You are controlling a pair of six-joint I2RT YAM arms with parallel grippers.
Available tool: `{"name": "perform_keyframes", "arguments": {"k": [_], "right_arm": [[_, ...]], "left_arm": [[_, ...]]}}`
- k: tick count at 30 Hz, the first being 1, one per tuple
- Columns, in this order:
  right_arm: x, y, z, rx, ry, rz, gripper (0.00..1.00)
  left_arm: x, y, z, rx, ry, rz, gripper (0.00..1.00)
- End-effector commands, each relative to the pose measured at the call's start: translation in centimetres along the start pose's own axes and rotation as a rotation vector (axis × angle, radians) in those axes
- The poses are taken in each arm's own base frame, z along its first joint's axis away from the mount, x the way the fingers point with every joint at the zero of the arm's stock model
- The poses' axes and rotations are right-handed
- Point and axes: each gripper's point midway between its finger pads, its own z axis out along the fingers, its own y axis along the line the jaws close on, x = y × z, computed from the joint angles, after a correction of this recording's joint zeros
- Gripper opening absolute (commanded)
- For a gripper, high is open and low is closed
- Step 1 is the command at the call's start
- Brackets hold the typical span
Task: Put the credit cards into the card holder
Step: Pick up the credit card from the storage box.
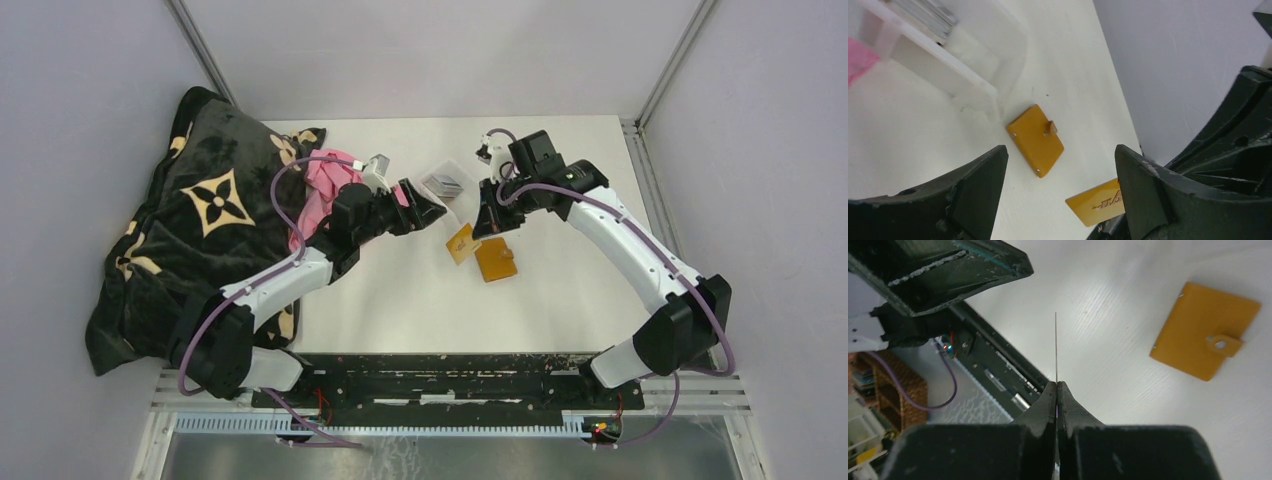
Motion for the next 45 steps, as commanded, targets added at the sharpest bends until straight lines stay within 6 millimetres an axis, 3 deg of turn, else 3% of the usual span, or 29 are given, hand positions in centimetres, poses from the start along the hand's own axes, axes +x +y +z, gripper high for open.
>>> {"name": "perform_keyframes", "arguments": {"k": [1,9,17,26,33,38,44,45], "right_arm": [[2.0,4.1,-2.2,-0.206,0.012,0.006,0.01],[2.7,4.3,-3.4,-0.309,0.008,0.089,0.01],[2.8,4.5,-2.4,-0.374,0.029,0.146,0.01],[2.5,5.0,-1.8,-0.434,0.045,0.171,0.01],[2.4,4.9,-0.9,-0.46,0.068,0.178,0.01],[1.8,4.7,-0.7,-0.478,0.067,0.188,0.01],[0.9,4.1,-0.3,-0.505,0.053,0.213,0.01],[0.7,4.0,-0.3,-0.509,0.05,0.216,0.01]], "left_arm": [[1.1,-5.3,-2.0,0.294,0.065,0.1,0.84],[3.8,-6.9,-4.7,0.443,0.166,0.1,0.78],[4.9,-8.0,-6.8,0.532,0.207,0.083,0.73],[6.3,-7.6,-6.5,0.562,0.276,0.072,0.71],[7.1,-7.7,-6.3,0.598,0.325,0.054,0.65],[7.6,-7.7,-6.3,0.615,0.351,0.037,0.46],[8.1,-7.5,-6.2,0.623,0.377,0.017,0.05],[8.2,-7.5,-6.2,0.625,0.383,0.014,0.03]]}}
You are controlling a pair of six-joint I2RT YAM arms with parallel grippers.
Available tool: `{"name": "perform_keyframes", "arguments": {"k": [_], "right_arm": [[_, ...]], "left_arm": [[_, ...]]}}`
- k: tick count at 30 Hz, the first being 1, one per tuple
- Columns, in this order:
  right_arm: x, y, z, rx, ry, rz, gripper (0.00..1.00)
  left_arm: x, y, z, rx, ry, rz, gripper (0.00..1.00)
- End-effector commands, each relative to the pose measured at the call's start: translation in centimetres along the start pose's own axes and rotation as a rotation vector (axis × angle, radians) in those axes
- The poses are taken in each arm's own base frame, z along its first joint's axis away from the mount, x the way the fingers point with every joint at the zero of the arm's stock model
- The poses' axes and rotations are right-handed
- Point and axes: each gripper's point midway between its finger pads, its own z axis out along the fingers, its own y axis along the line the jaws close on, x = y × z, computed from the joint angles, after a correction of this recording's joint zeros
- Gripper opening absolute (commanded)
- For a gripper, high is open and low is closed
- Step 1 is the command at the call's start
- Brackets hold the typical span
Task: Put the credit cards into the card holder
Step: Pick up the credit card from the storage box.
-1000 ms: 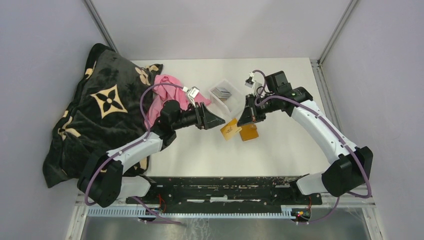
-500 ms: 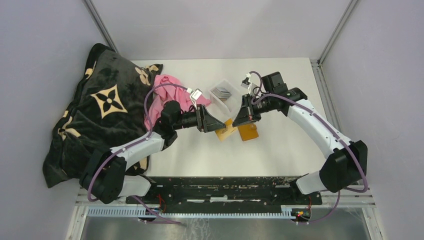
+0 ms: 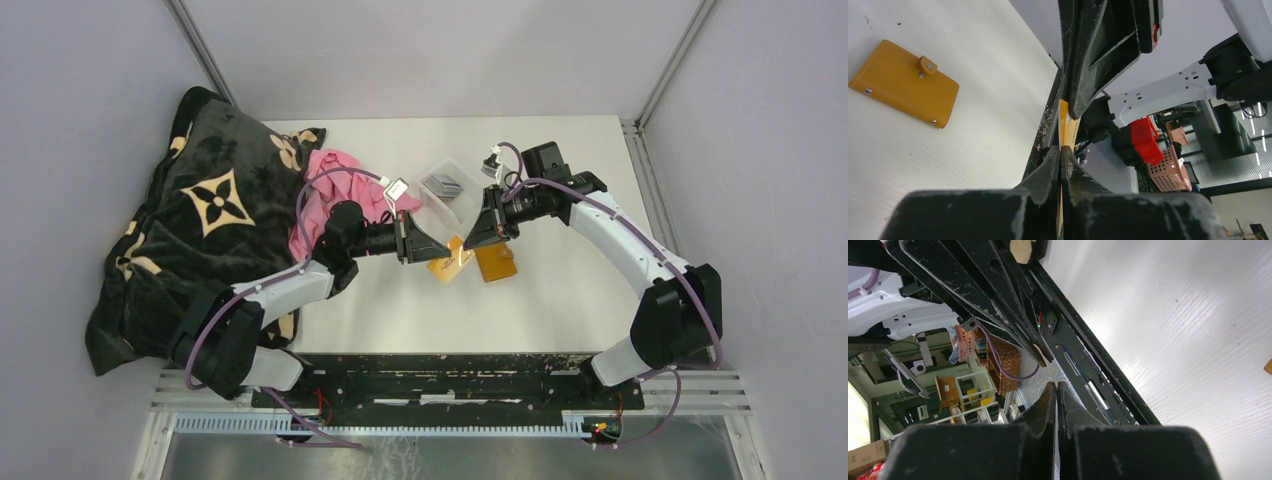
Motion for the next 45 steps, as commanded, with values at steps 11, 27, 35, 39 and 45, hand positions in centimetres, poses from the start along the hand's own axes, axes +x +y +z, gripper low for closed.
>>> {"name": "perform_keyframes", "arguments": {"k": [11,27,35,39,45], "right_arm": [[-4.9,-0.7,-1.8,0.035,-0.206,-0.098,0.36],[-6.5,-4.7,-1.5,0.145,-0.442,-0.023,0.42],[-7.1,-4.0,-1.4,0.092,-0.474,-0.009,0.42],[-7.1,-3.9,-1.1,0.063,-0.471,0.005,0.41],[-6.6,-4.4,-0.7,0.057,-0.459,0.02,0.41]], "left_arm": [[-1.1,1.3,0.7,0.009,-0.069,-0.096,0.03],[-8.4,3.7,2.3,-0.086,-0.485,-0.328,0.03],[-8.4,4.0,3.4,-0.07,-0.526,-0.39,0.03],[-8.5,4.1,3.8,-0.076,-0.529,-0.399,0.03],[-8.9,4.0,4.1,-0.07,-0.547,-0.408,0.03]]}}
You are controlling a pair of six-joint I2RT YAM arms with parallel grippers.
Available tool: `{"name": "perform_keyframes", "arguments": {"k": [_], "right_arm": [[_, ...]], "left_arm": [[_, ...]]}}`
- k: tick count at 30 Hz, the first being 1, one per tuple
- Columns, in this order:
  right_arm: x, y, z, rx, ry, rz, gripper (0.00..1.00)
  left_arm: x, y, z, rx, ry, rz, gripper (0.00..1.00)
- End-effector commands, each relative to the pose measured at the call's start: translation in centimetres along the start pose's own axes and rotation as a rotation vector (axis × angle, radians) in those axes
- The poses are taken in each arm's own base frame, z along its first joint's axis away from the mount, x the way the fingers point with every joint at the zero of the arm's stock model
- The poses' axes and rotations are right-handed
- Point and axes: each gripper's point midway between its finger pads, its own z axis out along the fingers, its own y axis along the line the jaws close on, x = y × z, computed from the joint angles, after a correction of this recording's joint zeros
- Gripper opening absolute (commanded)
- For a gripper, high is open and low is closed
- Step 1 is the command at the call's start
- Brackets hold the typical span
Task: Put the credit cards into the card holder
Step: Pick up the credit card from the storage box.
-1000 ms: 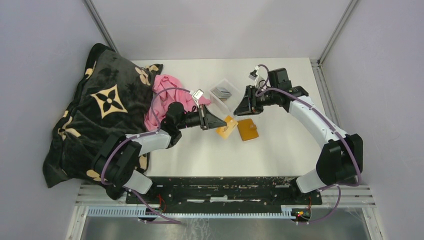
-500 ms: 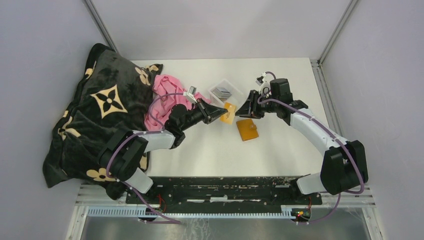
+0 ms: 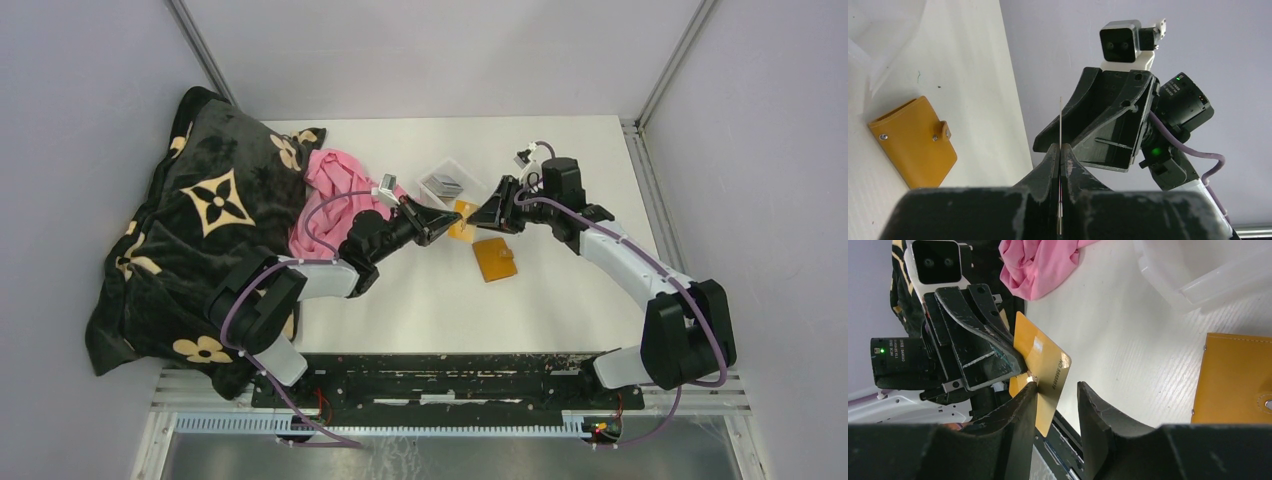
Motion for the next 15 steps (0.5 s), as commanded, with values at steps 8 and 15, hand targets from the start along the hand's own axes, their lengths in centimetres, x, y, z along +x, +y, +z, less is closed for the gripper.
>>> {"name": "perform_keyframes", "arguments": {"k": [8,15], "right_arm": [[-0.3,1.8,0.0,-0.1,-0.022,-0.003,0.33],[-0.4,2.6,0.5,-0.184,-0.035,0.086,0.02]], "left_arm": [[-0.7,-2.2,1.4,0.079,-0.041,-0.025,0.03],[-0.3,-1.5,2.0,0.07,-0.032,-0.039,0.03]]}}
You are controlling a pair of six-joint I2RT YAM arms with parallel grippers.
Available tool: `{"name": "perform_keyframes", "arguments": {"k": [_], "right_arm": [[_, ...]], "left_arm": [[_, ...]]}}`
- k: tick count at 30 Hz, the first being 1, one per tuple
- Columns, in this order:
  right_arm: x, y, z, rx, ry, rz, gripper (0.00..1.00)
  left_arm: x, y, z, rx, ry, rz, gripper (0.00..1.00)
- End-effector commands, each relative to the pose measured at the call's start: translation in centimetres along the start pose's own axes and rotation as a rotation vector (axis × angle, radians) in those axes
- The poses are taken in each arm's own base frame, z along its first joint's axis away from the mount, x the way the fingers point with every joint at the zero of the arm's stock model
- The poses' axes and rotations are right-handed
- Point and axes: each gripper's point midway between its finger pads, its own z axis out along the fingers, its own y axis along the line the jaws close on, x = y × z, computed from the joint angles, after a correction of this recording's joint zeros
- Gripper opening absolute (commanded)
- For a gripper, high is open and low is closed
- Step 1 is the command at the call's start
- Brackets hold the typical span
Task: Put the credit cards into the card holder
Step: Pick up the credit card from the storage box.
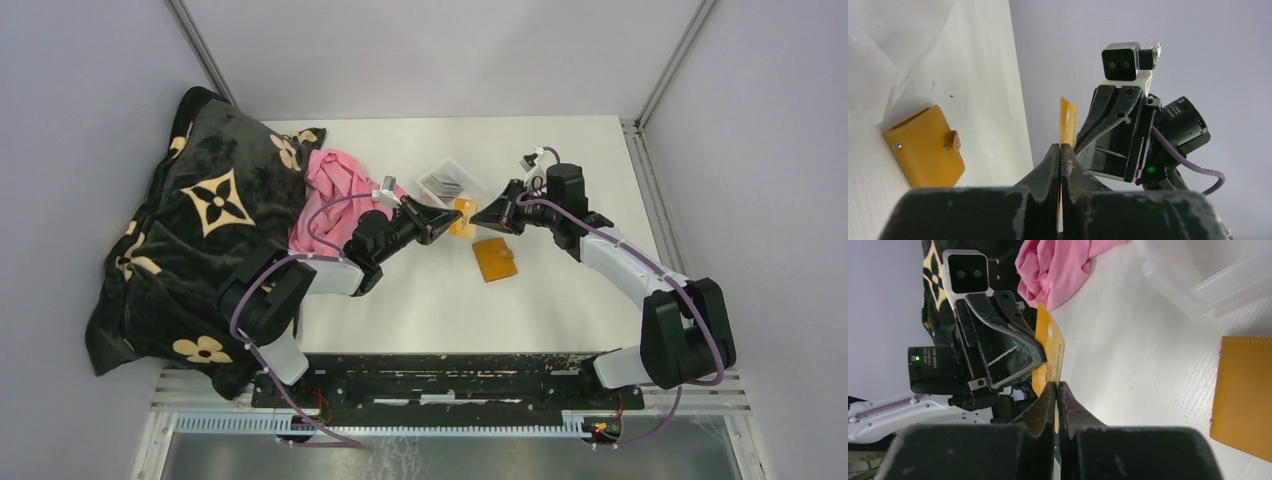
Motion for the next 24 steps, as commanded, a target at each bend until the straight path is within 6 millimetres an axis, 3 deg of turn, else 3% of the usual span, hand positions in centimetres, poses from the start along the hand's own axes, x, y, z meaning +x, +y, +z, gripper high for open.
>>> {"name": "perform_keyframes", "arguments": {"k": [1,6,10,16,24], "right_arm": [[-0.4,2.9,0.3,-0.136,-0.005,0.016,0.01],[-0.9,2.9,-0.2,-0.102,-0.006,-0.016,0.01],[-0.9,1.2,-1.4,0.056,0.021,-0.099,0.01],[0.5,-2.2,-3.2,0.275,0.117,-0.156,0.01],[2.4,-6.7,-5.0,0.527,0.284,-0.245,0.01]], "left_arm": [[0.2,-2.3,1.0,0.082,0.006,-0.018,0.03],[1.2,0.3,0.6,0.004,0.052,-0.014,0.34],[1.4,3.7,-0.9,-0.149,0.046,0.045,0.45],[1.4,7.1,-3.1,-0.33,0.053,0.177,0.52],[3.1,9.9,-4.4,-0.45,0.118,0.287,0.51]]}}
